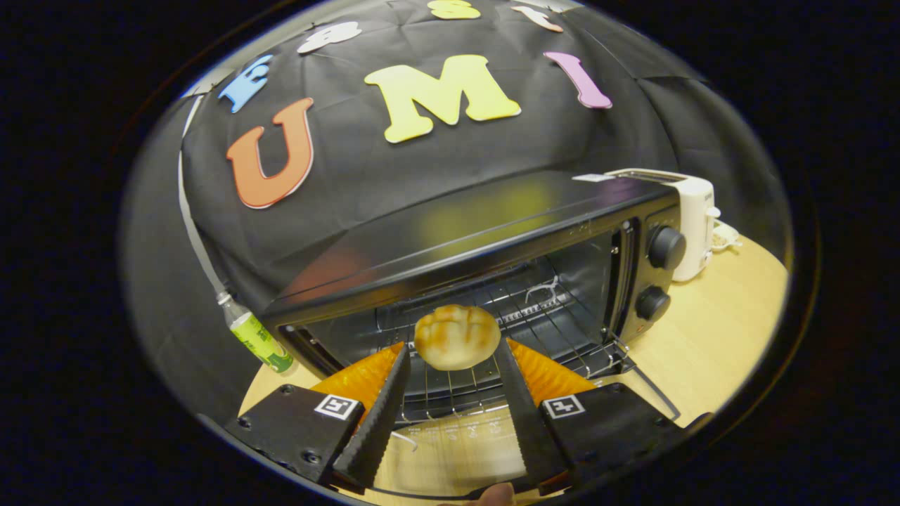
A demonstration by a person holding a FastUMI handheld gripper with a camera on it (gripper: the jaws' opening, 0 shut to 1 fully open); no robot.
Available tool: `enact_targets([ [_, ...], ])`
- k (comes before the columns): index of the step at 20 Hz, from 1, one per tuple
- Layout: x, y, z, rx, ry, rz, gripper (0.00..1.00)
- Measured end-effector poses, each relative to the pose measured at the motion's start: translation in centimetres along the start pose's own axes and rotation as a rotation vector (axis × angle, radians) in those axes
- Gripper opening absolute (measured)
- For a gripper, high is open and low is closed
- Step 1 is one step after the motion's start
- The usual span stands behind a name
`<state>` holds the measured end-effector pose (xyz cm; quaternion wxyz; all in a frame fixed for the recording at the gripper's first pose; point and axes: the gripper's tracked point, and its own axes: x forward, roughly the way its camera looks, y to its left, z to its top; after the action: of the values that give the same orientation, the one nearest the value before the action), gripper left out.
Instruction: Open the toaster oven, put the food inside, and close the toaster oven door.
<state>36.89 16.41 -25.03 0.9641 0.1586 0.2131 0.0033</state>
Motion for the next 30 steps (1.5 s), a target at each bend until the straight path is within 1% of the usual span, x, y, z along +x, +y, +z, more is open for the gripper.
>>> enact_targets([
  [1,-1.0,0.3,-0.7,-0.001,0.015,0.015,0.81],
  [3,-3.7,1.1,-1.6,0.016,0.037,0.061,0.96],
  [4,-5.3,1.5,-1.7,0.012,0.034,0.085,1.0],
  [11,-15.5,2.8,-2.6,-0.07,-0.013,0.191,1.0],
  [13,-17.5,2.8,-3.4,-0.131,-0.018,0.206,1.0],
  [16,-19.3,1.6,-5.6,-0.191,0.005,0.203,1.0],
  [19,-19.5,-0.6,-8.2,-0.241,0.045,0.178,1.0],
  [24,-16.9,-3.7,-12.8,-0.295,0.178,0.135,1.0],
  [30,-12.7,-6.5,-13.8,-0.288,0.251,0.064,1.0],
])
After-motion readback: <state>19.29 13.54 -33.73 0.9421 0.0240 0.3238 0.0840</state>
